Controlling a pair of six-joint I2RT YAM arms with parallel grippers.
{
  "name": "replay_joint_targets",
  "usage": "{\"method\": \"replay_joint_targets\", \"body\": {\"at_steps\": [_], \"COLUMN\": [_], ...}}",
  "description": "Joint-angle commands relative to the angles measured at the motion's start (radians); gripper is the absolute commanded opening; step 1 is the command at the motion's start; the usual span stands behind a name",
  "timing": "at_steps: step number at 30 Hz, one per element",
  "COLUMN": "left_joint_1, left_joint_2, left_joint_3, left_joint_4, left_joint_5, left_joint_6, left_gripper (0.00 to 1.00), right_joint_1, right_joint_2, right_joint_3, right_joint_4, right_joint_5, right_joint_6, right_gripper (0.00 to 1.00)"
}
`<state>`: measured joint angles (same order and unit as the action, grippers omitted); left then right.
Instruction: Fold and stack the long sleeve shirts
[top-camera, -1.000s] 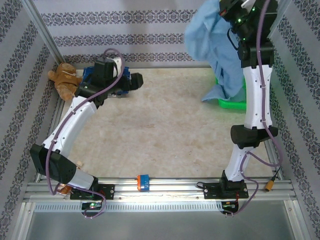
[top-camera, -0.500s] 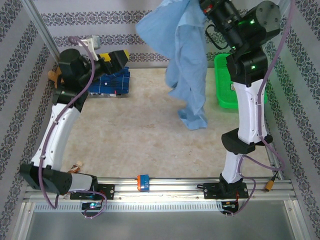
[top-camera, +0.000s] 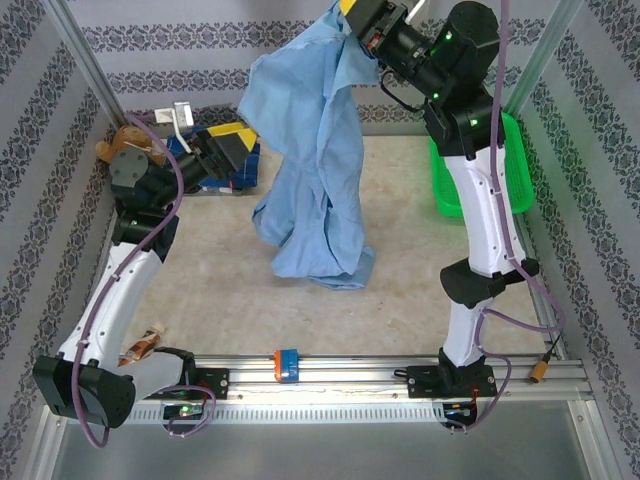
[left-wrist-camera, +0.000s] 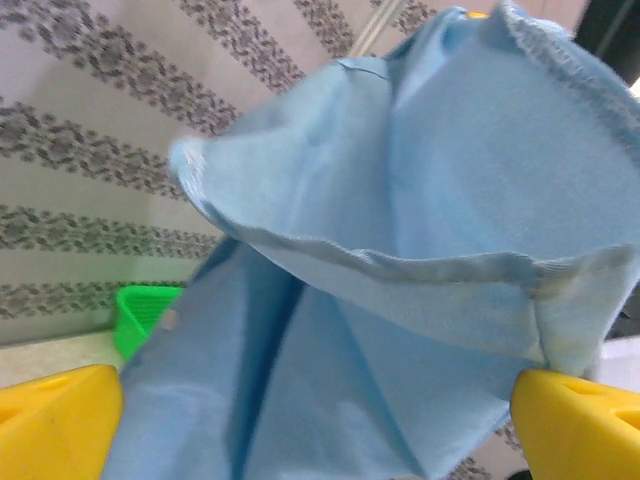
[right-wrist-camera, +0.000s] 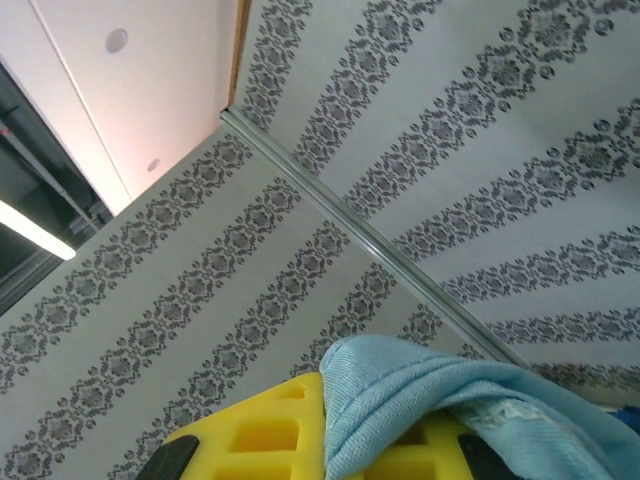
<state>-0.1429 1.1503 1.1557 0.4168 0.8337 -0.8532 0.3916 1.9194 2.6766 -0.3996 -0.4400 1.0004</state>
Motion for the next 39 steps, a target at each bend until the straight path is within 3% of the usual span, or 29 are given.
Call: {"method": "replay_joint_targets", "body": {"at_steps": [1,10,18,32,35,39], "left_joint_1": [-0.017,-0.023,-0.023,-0.015,-0.019,-0.032], "left_joint_2": [-0.032,-0.055,0.035,0.322,0.364,0.412], "left_joint_3": [-0.034,-0.071,0.0,0.137,0.16,0.19], "left_joint_4": [0.091,0.03,-0.206,-0.037,0.127,0.217], "left_joint_5": [0.046,0.072,-0.008,0.002,0.035,0.076], "left_joint_6": [-0.038,-0.022,0.173,0.151,0.046,-0.018], "left_gripper": [0.99,0.99,0.99,0.99,0.99,0.61], "right_joint_1": [-0.039,-0.057,-0.039,0.003,0.013,0.01], "right_joint_2": [-0.007,0.017,0.031,-0.055,-0.074,-0.1], "right_joint_3": [-0.046,-0.106,-0.099,-0.178,-0.209,-0.264], "right_joint_4": [0.024,0.035,0.042,0.036,0.017,0.016], "right_joint_5": [-0.066,-0.111,-0.139,-0.166,-0.164,-0.136], "right_joint_6": [0.036,0.045,0.053,0.061,0.047,0.037], "right_gripper": [0.0,0.0,0.0,0.0,0.0,0.0]}}
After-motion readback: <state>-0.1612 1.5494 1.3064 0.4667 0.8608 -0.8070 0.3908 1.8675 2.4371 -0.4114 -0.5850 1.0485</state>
